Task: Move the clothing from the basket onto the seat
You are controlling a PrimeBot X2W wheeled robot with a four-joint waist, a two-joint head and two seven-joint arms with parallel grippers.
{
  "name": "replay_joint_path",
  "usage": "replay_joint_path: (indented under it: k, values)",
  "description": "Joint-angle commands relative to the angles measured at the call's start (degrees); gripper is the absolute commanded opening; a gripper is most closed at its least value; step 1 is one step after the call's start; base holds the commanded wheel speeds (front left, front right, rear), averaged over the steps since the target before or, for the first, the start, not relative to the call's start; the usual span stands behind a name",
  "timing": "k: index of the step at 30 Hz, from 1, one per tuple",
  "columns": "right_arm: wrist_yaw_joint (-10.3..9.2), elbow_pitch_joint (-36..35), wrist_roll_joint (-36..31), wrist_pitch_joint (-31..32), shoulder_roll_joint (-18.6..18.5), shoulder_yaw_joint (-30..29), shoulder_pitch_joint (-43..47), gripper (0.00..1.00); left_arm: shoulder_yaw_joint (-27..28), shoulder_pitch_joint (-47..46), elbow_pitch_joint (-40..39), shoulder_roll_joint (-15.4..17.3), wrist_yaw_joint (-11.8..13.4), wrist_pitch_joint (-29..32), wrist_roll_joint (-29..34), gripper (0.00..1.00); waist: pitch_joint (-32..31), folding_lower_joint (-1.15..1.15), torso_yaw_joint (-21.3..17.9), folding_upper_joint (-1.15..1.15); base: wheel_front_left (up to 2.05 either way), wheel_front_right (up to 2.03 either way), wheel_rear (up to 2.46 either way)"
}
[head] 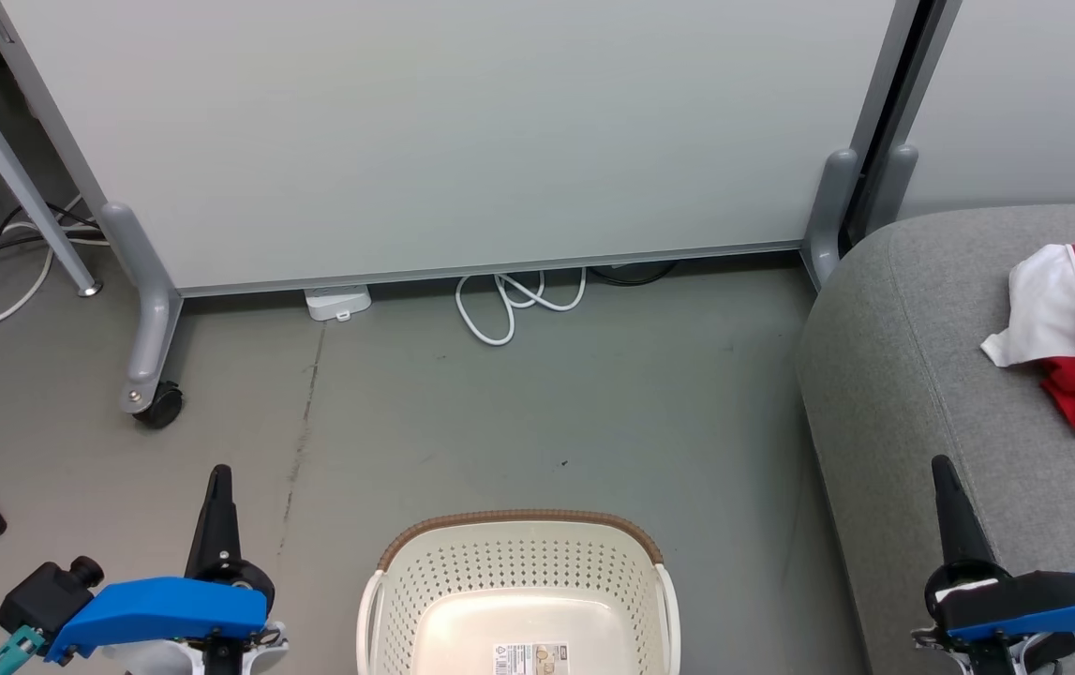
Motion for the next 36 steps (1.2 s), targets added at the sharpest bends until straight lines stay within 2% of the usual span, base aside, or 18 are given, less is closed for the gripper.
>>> replay_joint_path:
  k: [1,36]
  values:
    - [0.02,-0.7,1.7,0.5,-0.2,-0.1,-1.6,0.0,0.5,-1.6,-0.9,0.1,-0.3,0.4,-1.6,0.0,0.0,0.0,-0.1,0.0,0.0,0.0,0.0]
    - [0.03,-0.5,21.6,5.4,-0.3,-0.5,-2.7,0.0,2.9,-2.2,-1.9,0.0,-0.5,5.3,-20.4,0.0,-0.3,0.0,-1.7,0.0,0.0,0.0,0.0]
